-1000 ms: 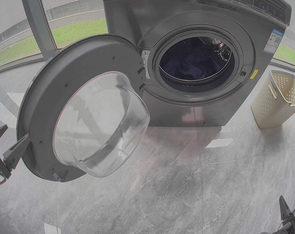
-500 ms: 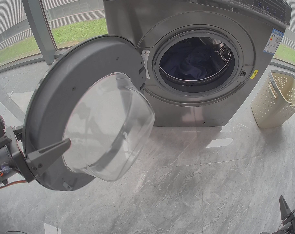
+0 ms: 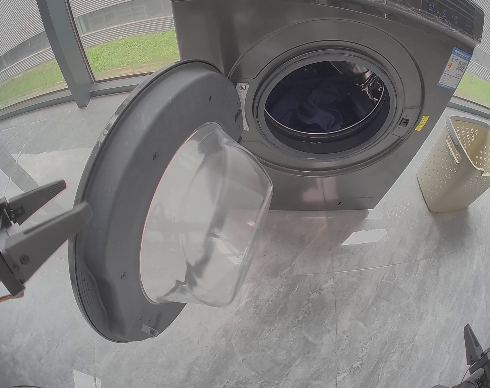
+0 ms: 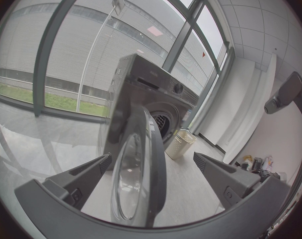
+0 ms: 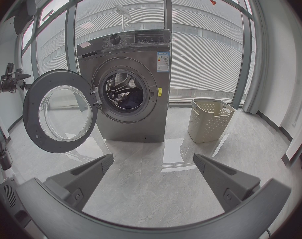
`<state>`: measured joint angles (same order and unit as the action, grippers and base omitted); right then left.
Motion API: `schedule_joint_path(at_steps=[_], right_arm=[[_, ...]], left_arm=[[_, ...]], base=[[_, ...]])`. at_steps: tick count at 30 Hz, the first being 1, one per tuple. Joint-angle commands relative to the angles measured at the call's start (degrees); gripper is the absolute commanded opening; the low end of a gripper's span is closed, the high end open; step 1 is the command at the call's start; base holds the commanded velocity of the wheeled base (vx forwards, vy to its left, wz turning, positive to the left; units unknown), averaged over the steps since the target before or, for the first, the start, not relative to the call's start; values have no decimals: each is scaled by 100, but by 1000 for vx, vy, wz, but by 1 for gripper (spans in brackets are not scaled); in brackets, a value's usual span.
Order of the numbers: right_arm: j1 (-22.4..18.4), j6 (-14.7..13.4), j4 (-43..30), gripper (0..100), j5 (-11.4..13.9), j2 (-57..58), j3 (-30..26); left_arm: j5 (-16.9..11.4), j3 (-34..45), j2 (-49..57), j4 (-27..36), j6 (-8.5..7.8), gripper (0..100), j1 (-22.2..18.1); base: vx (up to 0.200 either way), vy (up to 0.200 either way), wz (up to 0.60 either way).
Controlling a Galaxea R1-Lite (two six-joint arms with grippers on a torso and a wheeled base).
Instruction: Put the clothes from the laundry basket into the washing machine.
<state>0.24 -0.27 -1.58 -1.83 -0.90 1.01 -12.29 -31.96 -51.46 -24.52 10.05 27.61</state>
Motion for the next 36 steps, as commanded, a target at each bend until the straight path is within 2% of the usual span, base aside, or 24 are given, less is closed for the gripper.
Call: schedule_joint_path(at_steps=[1, 3, 4, 5, 7, 8, 9, 10, 11, 12, 14, 16, 19, 24, 32, 36], right_arm=[[2, 0, 0, 100, -2, 73, -31], [2, 0, 0, 100, -2, 73, -31], [2, 0, 0, 100, -2, 73, -31], [2, 0, 0, 100, -2, 73, -31], [2, 0, 0, 100, -2, 73, -31], [2, 0, 0, 100, -2, 73, -31], [11, 0, 0, 100, -2, 73, -31], [2, 0, 0, 100, -2, 73, -31], [2, 0, 0, 100, -2, 73, -31], [2, 0, 0, 100, -2, 73, -31], [2, 0, 0, 100, -2, 73, -31], [11, 0, 0, 100, -2, 73, -31], [2, 0, 0, 100, -2, 73, -31], [2, 0, 0, 100, -2, 73, -31], [2, 0, 0, 100, -2, 73, -31], [2, 0, 0, 100, -2, 73, -31]], left_arm=[[-10, -108, 505, 52, -3, 100, -599], [-2, -47, 549, 105, -20, 100, -924], [-2, -38, 549, 105, -20, 100, -951], [-28, 32, 523, 237, -55, 100, -1276], [-81, 85, 470, 360, -99, 100, -1575], [-116, 94, 382, 421, -178, 100, -1680], [-116, 103, 356, 430, -196, 100, -1698], [-142, 164, 241, 430, -328, 100, -1733], [-142, 173, 224, 421, -354, 100, -1733], [-151, 226, 180, 448, -468, 100, -1733], [-151, 287, 162, 456, -521, 100, -1698], [-160, 384, 127, 456, -565, 100, -1627], [-371, 428, 101, 456, -609, 100, -1162], [-257, 419, -75, 456, -583, 100, -362], [-151, 314, -734, 360, -600, 100, -37], [-142, 138, -1147, 70, -574, 100, 183]], base=[[0, 0, 0], [0, 0, 0], [0, 0, 0], [0, 0, 0], [0, 0, 0], [0, 0, 0], [0, 0, 0], [0, 0, 0], [0, 0, 0], [0, 0, 0], [0, 0, 0], [0, 0, 0], [0, 0, 0], [0, 0, 0], [0, 0, 0], [0, 0, 0]])
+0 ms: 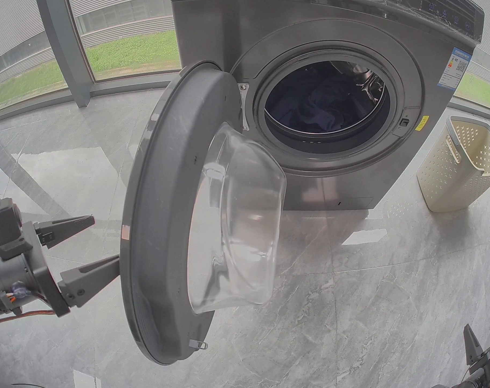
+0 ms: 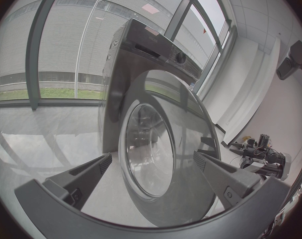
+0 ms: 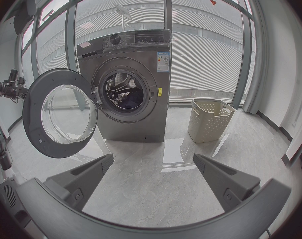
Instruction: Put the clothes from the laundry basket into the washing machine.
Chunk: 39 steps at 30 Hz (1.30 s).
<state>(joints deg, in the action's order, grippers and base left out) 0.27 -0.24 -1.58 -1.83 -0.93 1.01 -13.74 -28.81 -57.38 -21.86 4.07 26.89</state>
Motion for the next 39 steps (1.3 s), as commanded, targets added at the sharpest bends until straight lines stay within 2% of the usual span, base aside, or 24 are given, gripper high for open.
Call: schedule_joint_path(at_steps=[1, 7, 14, 21, 26, 33, 39], right_arm=[[0, -2, 0, 100, -2, 75, -31], [0, -2, 0, 100, -2, 75, -31], [0, -2, 0, 100, -2, 75, -31], [0, -2, 0, 100, -2, 75, -31], [0, -2, 0, 100, -2, 75, -31], [0, -2, 0, 100, 7, 75, -31], [0, -2, 0, 100, 7, 75, -31]], left_arm=[[3, -231, -652, -293, 32, 100, 308], [143, -573, -1109, -521, 50, 100, 642], [170, -951, -1794, -556, 50, 100, 765], [600, -1461, -2585, -1084, 76, 100, 1187], [706, -1839, -3192, -1356, 76, 100, 1319], [785, -3052, -4114, -1585, 85, 100, 1354], [882, -4335, -5028, -1585, 270, 100, 1327]], base=[[0, 0, 0], [0, 0, 0], [0, 0, 0], [0, 0, 0], [0, 0, 0], [0, 0, 0], [0, 0, 0]])
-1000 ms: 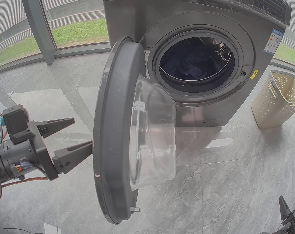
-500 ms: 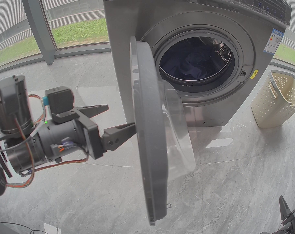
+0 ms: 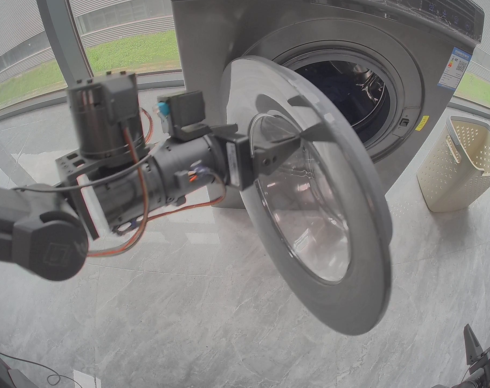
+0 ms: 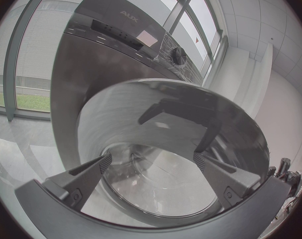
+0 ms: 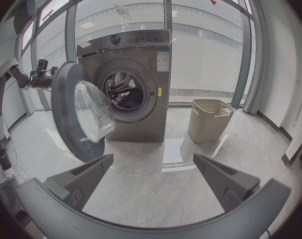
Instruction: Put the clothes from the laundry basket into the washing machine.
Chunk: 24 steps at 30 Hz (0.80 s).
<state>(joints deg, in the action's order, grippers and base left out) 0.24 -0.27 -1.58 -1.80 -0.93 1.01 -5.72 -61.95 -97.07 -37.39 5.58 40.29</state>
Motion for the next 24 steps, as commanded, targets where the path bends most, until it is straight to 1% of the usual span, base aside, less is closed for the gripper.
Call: schedule_joint_path(at_steps=[1, 2, 3, 8, 11, 13, 14, 15, 17, 18, 21, 22, 23, 24], right_arm=[[2, 0, 0, 100, -4, 75, -31], [2, 0, 0, 100, -4, 75, -31], [2, 0, 0, 100, -4, 75, -31], [2, 9, 0, 100, -4, 75, -31], [2, 0, 0, 100, -4, 75, -31], [2, 0, 0, 100, -4, 75, -31], [2, 0, 0, 100, -4, 75, -31], [2, 0, 0, 100, -4, 75, -31], [2, 0, 0, 100, -4, 75, -31], [2, 0, 0, 100, -4, 75, -31], [2, 0, 0, 100, -4, 75, -31], [2, 0, 0, 100, -4, 75, -31], [11, 0, 0, 100, -4, 75, -31], [2, 0, 0, 100, 5, 75, -31]], left_arm=[[88, -1188, -1191, -32, 118, 100, -12], [88, -1188, -1191, -32, 118, 100, -12], [132, -1732, -1578, -14, 118, 100, -21], [308, -3077, -2562, 56, 162, 100, -48], [510, -3605, -2887, 100, 321, 100, -83], [554, -3754, -2931, 188, 479, 100, -100], [545, -3754, -2931, 188, 488, 100, -100], [545, -3692, -2879, 241, 593, 100, -100], [545, -3552, -2729, 258, 699, 100, -83], [545, -3358, -2553, 267, 760, 100, -65], [510, -2734, -1991, 311, 795, 100, -12], [510, -2734, -1991, 311, 795, 100, -12], [493, -2251, -1604, 320, 786, 100, 67], [493, -1478, -1006, 320, 786, 100, 190]], base=[[0, 0, 0], [0, 0, 0], [0, 0, 0], [0, 0, 0], [0, 0, 0], [0, 0, 0], [0, 0, 0], [0, 0, 0], [0, 0, 0], [0, 0, 0], [0, 0, 0], [0, 0, 0], [0, 0, 0], [0, 0, 0]])
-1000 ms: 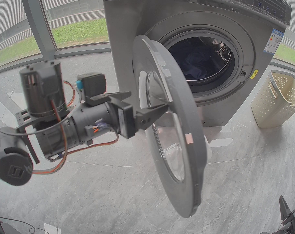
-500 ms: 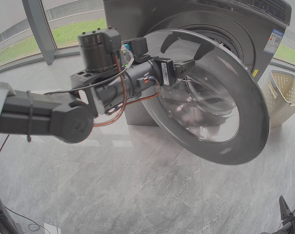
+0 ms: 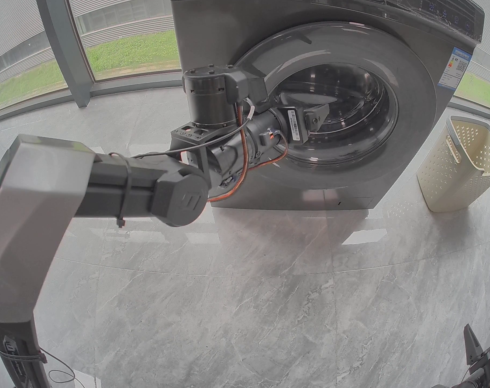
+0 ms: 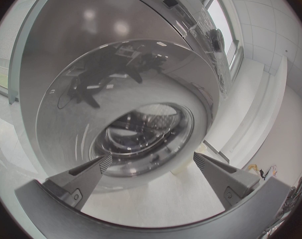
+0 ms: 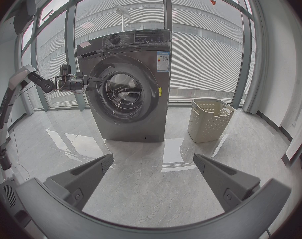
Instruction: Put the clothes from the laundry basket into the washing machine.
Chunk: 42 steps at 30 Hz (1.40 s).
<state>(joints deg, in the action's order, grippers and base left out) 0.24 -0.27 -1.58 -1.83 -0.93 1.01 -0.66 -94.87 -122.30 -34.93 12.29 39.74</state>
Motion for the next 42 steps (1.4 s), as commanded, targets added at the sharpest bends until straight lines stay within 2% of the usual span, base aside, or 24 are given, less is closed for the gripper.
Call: schedule_joint_path(at_steps=[1, 5, 7, 8, 9, 10, 11, 12, 14, 17, 18, 19, 21, 24, 29, 30, 31, 32, 33, 34, 35, 37, 39, 42], right_arm=[[2, 0, 0, 100, -2, 75, -31], [2, 0, 0, 100, -2, 75, -31], [2, 0, 0, 100, -2, 75, -31], [2, 0, 0, 100, 7, 75, -31], [2, 0, 0, 100, -2, 75, -31], [2, 0, 0, 100, -2, 75, -31], [2, 0, 0, 100, -2, 75, -31], [2, 0, 0, 100, -2, 75, -31], [11, 0, 0, 100, -2, 75, -31], [2, 9, 0, 100, -2, 75, -31], [2, 0, 0, 100, -2, 75, -31], [2, 0, 0, 100, -2, 75, -31], [2, 9, 0, 100, 7, 75, -31], [11, 0, 0, 100, -2, 75, -31], [2, 9, 0, 100, -2, 75, -31], [2, 0, 0, 100, -2, 75, -31], [2, 0, 0, 100, -2, 75, -31], [2, 0, 0, 100, -2, 75, -31], [2, 0, 0, 100, -2, 75, -31], [2, 0, 0, 100, -2, 75, -31], [2, 0, 0, 100, -2, 75, -31], [2, 0, 0, 100, -2, 75, -31], [11, 9, 9, 100, 7, 75, -31], [2, 9, 0, 100, 7, 75, -31]], left_arm=[[-4, 2245, 1859, 56, 125, 100, 297], [66, 3941, 3256, -14, 63, 100, 482], [66, 4477, 3783, -5, 54, 100, 491], [75, 4960, 4355, 74, 46, 100, 456], [75, 5013, 4416, 74, 46, 100, 438], [83, 5558, 5049, 135, 46, 100, 350], [83, 5716, 5207, 162, 46, 100, 306], [66, 6252, 5761, 214, 2, 100, 42], [-13, 6929, 6359, 205, -165, 100, -379], [-180, 7949, 7202, 170, -737, 100, -1126], [-233, 8142, 7501, 170, -868, 100, -1390], [-268, 8230, 7738, 188, -930, 100, -1601], [-356, 8300, 8266, 276, -939, 100, -1988], [-365, 8441, 8855, 460, -912, 100, -2234], [-303, 8740, 10419, 1823, -912, 100, -2559], [-303, 8740, 10419, 1823, -912, 100, -2559], [-330, 8801, 10788, 2420, -930, 100, -2902], [-330, 8801, 10788, 2420, -930, 100, -2902], [-338, 8898, 11043, 2807, -939, 100, -3324], [-338, 8898, 11043, 2807, -939, 100, -3324], [-356, 9056, 11307, 3053, -939, 100, -3798], [-435, 9399, 11693, 3132, -992, 100, -4176], [-664, 9469, 11834, 3167, -877, 100, -4229], [-699, 9487, 11799, 3088, -921, 100, -4229]], base=[[0, 0, 0], [0, 0, 0], [0, 0, 0], [0, 0, 0], [0, 0, 0], [0, 0, 0], [0, 0, 0], [0, 0, 0], [0, 0, 0], [0, 0, 0], [0, 0, 0], [0, 0, 0], [0, 0, 0], [0, 0, 0], [0, 0, 0], [0, 0, 0], [0, 0, 0], [0, 0, 0], [0, 0, 0], [0, 0, 0], [0, 0, 0], [0, 0, 0], [0, 0, 0], [0, 0, 0]])
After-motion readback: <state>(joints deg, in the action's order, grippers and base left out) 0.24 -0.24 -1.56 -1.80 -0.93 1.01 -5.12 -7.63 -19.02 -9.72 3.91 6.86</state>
